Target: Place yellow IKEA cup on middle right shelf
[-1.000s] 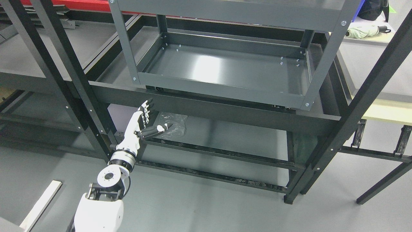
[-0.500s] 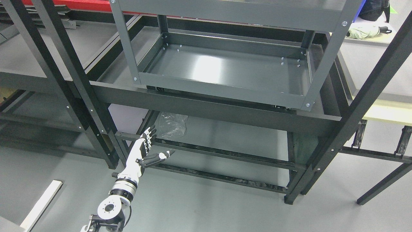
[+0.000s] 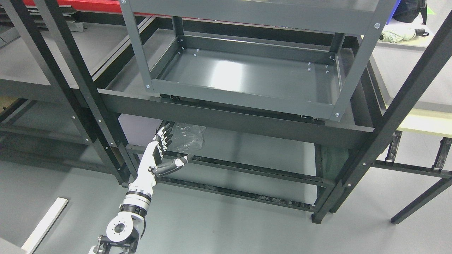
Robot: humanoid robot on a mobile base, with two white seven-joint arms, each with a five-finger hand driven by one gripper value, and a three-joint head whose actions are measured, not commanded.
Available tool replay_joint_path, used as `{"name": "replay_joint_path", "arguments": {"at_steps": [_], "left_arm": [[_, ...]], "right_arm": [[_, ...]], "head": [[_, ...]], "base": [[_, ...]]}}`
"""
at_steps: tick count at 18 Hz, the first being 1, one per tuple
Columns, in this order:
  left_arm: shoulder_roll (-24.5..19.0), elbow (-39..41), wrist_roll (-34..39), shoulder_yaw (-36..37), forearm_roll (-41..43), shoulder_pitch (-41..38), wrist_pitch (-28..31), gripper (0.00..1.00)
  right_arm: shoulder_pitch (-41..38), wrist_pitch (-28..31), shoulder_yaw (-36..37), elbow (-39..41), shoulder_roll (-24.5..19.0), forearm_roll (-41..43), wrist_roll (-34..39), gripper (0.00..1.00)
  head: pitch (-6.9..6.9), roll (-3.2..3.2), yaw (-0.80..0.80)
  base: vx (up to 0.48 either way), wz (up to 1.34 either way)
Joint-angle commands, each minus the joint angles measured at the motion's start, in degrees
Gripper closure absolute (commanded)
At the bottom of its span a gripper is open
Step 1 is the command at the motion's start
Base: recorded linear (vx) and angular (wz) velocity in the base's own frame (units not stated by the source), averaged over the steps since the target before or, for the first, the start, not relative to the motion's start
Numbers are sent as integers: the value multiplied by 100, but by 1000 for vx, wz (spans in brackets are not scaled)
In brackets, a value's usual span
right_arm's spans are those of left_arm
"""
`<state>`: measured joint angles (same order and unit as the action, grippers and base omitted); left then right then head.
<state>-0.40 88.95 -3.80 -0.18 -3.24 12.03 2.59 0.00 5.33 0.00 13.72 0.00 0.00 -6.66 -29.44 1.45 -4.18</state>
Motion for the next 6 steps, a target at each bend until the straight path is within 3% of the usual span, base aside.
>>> {"name": "replay_joint_path", "arguments": {"at_steps": [1,6], "left_arm": [[-60,176,2,62,-1,-7,-4,1],[-60,176,2,62,-1,-16,-4,1]], "right_arm": [[-79,3,-97,-1,100,141,-2,1],[-79,3,-97,-1,100,141,-2,1]], "head": [[0,0,0],[0,0,0]], "base": [[0,0],[0,0]]}}
